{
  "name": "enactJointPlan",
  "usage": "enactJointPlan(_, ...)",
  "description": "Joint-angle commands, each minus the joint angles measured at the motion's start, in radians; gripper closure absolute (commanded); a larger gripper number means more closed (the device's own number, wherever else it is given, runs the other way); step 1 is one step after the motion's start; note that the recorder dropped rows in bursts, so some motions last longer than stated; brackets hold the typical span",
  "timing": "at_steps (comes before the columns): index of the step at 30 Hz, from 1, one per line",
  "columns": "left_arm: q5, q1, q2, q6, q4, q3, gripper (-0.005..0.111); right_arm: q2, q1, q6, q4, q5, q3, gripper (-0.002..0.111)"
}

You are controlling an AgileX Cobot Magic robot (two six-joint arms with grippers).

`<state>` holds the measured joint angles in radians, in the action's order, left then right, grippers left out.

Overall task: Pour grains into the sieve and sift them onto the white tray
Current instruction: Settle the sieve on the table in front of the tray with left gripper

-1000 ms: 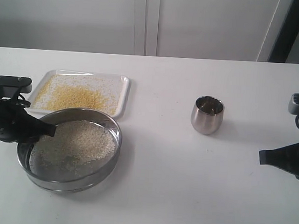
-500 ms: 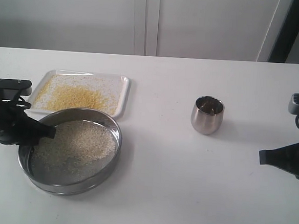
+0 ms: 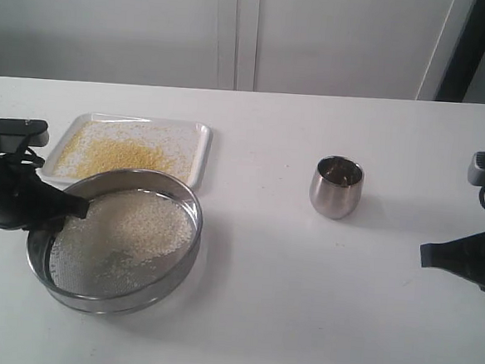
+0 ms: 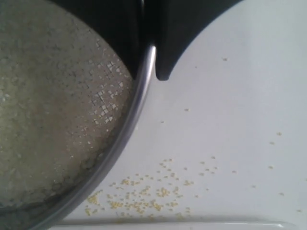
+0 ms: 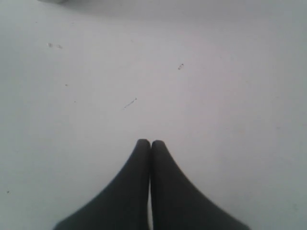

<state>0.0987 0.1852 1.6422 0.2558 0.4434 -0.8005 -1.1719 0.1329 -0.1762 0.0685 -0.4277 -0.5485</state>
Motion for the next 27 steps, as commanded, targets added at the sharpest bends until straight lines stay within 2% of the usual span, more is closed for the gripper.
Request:
enactJointPlan(1,0.018,0.002,-0.013,-0.017,0.020,0.003,0.107,0.004,-0.004,-0.003,0.008,0.009,0.004,0.108)
enactJointPlan(27,0.051,0.002,0.047,0.018,0.008,0.003,0.107,0.004,-0.004,-0.003,0.008,0.009,0.004,0.108)
